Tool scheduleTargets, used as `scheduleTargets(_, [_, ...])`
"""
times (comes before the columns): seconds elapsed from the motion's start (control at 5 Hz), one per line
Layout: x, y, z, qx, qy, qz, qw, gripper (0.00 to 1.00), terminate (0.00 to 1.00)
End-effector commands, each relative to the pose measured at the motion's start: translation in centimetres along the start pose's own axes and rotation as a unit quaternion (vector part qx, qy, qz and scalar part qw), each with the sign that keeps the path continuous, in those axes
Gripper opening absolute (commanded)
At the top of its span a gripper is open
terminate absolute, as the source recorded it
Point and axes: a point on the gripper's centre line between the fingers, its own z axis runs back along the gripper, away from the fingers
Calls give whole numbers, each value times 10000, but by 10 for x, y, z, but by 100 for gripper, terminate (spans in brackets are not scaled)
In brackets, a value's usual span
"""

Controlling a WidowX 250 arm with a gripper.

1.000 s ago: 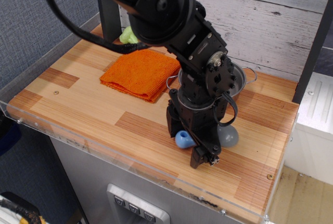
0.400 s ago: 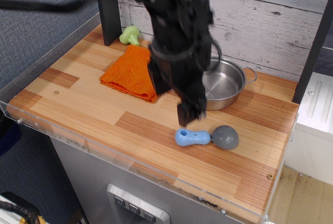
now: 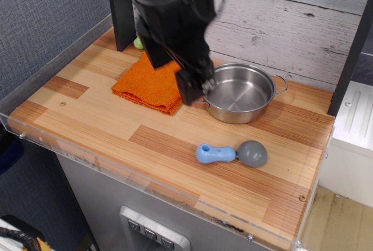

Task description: Pick up the blue spoon and place it on the middle right of the table

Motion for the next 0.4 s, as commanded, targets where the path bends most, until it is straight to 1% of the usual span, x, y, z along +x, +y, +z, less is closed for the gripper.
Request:
scheduleTargets(0.0, [-18,1,11,54,-131,-22,9999,100,0])
scheduleTargets(0.2, [-18,1,11,54,-131,-22,9999,100,100])
